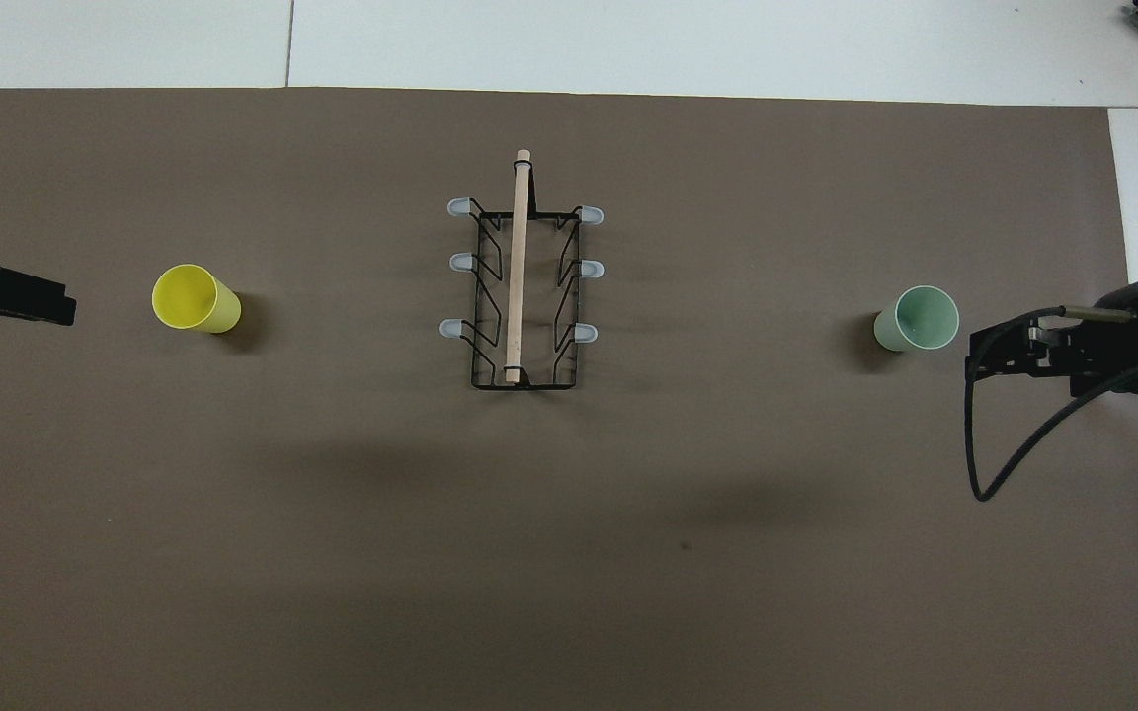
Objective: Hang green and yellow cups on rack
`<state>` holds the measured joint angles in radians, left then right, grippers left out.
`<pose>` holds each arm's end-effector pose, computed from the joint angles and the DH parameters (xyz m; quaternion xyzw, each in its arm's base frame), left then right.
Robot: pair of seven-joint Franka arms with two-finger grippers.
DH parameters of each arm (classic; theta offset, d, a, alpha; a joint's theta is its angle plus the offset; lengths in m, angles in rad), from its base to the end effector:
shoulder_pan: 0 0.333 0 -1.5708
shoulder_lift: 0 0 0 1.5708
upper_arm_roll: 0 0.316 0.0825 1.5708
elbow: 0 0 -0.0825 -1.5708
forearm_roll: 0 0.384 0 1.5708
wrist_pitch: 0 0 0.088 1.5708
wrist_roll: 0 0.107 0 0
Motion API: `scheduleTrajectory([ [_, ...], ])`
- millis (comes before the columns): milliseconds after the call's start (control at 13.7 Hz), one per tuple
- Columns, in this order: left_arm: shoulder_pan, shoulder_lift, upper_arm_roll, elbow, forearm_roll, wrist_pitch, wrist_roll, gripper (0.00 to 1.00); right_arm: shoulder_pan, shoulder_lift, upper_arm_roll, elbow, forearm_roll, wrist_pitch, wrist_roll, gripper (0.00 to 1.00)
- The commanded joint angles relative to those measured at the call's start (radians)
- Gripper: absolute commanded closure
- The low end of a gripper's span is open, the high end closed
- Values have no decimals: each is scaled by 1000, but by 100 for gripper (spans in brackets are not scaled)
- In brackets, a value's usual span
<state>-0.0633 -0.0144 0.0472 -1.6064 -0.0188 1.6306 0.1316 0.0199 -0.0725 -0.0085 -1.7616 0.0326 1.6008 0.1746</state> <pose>0.5556 -0.0107 0.6210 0.9971 -0.0734 0.0198 0.0086 0.5286 0.0093 0.5765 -0.9955 0.0826 0.0455 0.0124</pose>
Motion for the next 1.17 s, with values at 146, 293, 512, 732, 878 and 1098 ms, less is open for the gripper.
scheduleTrajectory([
  [146,-10,-35,7,-47,-7,34,7,0,-5,-12,5,1,1,-12,-18,0],
  [293,-12,-36,0,-44,-7,15,-1,0,-1,-12,5,1,1,-10,-18,0],
  [512,-13,-58,-3,-65,-6,-5,-10,0,5,-10,13,1,-13,-5,-18,0],
  [732,-16,-53,-3,-67,16,40,-56,0,9,-10,15,2,-29,-2,-27,0],
  [878,-16,-41,-3,-66,34,41,-66,0,8,-10,15,1,-51,5,-105,0],
  [1098,-4,14,-3,-46,19,43,-76,0,8,-12,15,-4,-114,14,-233,0],
])
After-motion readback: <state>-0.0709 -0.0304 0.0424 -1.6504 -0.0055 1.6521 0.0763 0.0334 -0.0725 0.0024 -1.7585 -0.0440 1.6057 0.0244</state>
